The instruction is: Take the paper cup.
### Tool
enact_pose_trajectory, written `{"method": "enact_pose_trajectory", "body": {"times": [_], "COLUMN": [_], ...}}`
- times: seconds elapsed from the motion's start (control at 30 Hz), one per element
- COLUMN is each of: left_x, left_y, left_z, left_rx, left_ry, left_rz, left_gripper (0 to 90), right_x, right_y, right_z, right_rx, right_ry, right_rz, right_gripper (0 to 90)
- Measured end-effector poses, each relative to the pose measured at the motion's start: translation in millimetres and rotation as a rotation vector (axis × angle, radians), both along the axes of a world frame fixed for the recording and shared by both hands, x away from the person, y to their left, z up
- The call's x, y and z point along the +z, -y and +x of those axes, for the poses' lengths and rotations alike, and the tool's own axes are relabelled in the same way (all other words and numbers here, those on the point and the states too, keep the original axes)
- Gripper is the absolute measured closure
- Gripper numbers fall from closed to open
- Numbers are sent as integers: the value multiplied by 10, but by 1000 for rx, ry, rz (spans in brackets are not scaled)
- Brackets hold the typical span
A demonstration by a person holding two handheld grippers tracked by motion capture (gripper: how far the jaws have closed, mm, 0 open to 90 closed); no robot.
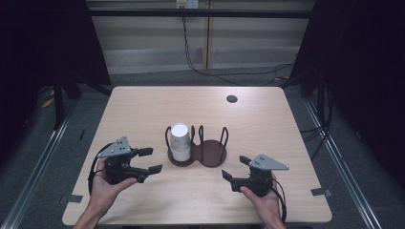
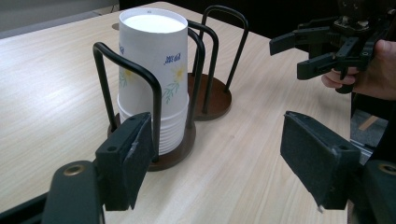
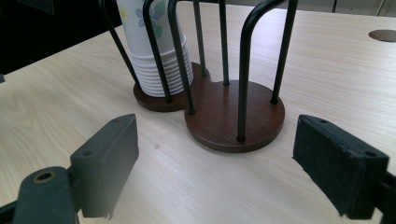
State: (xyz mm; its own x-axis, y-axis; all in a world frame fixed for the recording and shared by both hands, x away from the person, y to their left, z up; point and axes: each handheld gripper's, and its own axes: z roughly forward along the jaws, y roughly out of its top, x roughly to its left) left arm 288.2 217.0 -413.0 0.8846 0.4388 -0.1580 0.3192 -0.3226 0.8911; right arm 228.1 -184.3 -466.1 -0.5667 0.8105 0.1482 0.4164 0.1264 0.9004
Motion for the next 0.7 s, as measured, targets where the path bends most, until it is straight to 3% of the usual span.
{"method": "enact_pose_trajectory", "body": {"times": [0.13, 0.2, 0.33, 0.47, 0.57, 0.7], "left_x": [30, 27, 32, 57, 79, 98], "left_y": [32, 54, 82, 92, 132, 151], "left_z": [11, 24, 96, 123, 138, 147], "left_rx": [-3, 17, 1, 12, -20, -43], "left_ry": [19, 47, 19, 31, 30, 21], "left_rz": [11, 23, 13, -10, -3, -13], "left_gripper": [233, 228, 228, 229, 335, 342], "right_x": [-2, -11, -18, -21, -6, 2], "right_y": [-1, 0, 0, 3, 12, -2], "right_z": [1, 15, 28, 25, 11, -9], "right_rx": [-8, -7, -6, -8, -5, 3], "right_ry": [-3, -22, -26, -26, -18, -6], "right_rz": [-8, -21, -20, -22, -13, -17], "right_gripper": [136, 136, 136, 136, 136, 136]}}
